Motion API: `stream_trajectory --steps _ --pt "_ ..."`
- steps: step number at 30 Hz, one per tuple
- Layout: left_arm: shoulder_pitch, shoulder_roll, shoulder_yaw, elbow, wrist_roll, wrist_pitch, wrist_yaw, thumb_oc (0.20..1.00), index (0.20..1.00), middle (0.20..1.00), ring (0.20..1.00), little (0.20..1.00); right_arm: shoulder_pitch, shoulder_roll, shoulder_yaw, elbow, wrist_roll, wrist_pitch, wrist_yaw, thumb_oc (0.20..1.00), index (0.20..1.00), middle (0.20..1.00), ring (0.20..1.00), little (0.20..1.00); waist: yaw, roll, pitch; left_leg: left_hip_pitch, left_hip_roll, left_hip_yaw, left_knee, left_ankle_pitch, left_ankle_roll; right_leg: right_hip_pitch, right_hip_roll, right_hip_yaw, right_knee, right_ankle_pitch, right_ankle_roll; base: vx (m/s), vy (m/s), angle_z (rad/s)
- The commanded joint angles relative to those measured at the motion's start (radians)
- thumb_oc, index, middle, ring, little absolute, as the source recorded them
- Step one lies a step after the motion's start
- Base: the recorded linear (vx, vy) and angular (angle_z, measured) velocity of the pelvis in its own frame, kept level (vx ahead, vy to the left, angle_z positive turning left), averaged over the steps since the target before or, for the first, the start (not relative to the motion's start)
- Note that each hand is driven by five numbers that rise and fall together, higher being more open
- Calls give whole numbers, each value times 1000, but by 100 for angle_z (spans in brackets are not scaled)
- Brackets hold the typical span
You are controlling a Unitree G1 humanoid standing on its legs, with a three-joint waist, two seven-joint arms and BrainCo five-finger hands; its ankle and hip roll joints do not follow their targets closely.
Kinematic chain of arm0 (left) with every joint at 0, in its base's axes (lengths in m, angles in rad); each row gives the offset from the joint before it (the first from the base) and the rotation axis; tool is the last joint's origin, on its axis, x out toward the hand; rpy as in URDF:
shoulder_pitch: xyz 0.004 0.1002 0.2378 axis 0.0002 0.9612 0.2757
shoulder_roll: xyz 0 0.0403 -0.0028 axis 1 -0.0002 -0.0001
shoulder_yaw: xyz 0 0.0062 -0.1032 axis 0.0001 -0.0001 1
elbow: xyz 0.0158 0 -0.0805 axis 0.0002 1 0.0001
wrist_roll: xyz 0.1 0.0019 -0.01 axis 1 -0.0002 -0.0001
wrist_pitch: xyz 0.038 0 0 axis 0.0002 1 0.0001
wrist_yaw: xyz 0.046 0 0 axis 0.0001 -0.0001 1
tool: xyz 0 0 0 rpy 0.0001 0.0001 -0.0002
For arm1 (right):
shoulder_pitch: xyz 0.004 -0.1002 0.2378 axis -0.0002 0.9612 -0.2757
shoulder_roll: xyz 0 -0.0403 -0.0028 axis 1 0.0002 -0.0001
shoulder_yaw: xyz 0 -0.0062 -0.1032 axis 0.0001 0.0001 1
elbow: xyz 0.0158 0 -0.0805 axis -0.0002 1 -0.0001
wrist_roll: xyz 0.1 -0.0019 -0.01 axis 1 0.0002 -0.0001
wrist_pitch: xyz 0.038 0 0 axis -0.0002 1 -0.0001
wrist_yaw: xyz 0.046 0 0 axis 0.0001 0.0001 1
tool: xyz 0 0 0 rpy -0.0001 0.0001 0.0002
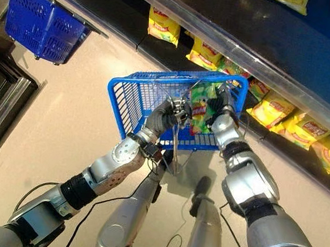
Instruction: Pick up the snacks into the basket
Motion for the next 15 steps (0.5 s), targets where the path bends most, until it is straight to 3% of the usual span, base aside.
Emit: stream_trajectory --steps 1,3,5,6,9,10,14,15 --pt "74 -24 184 -192 33 -72 -50 200 200 200 200 200 194 -64 42 -264 -158 -15 95 1000 1000 1000 1000 1000 -25 -76 -122 27 -11 87 100 -192 6 67 -34 59 -255 175 71 161 122 -44" --pt "169 17 273 -188 45 -70 -58 200 200 200 200 200 385 -144 -21 -401 -223 -40 146 1000 1000 1000 1000 1000 -50 -103 -154 65 2 107 93 -212 8 98 -34 74 -279 189 83 140 84 -50" --pt "210 37 296 -182 50 -68 -74 200 200 200 200 200 461 -181 -42 -446 -240 -47 180 1000 1000 1000 1000 1000 -60 -118 -172 75 4 114 88 -214 11 105 -38 79 -292 196 87 114 50 -39" --pt "303 62 362 -171 48 -64 -96 200 200 200 200 200 632 -259 -108 -560 -275 -71 238 1000 1000 1000 1000 1000 -80 -142 -206 110 10 131 75 -225 16 127 -37 91 -316 214 97 168 80 -20" --pt "384 85 415 -163 41 -62 -112 200 200 200 200 200 751 -293 -157 -625 -272 -90 292 1000 1000 1000 1000 1000 -97 -163 -233 136 17 145 57 -229 22 133 -29 113 -330 228 105 77 52 -44" --pt "460 98 483 -154 32 -62 -123 200 200 200 200 200 837 -337 -195 -701 -261 -112 345 1000 1000 1000 1000 1000 -110 -179 -253 159 34 162 46 -233 26 131 -18 122 -322 229 112 16 24 -35" --pt "567 91 564 -162 30 -59 -136 200 200 200 200 200 894 -399 -246 -765 -205 -129 396 1000 1000 1000 1000 1000 -98 -183 -266 204 61 198 43 -248 37 137 -25 97 -285 226 116 18 8 -85" --pt "605 85 581 -156 23 -55 -151 200 200 200 200 200 955 -424 -313 -814 -145 -146 423 1000 1000 1000 1000 1000 -112 -179 -284 235 70 197 34 -250 34 151 -29 131 -271 226 113 98 -65 -103"
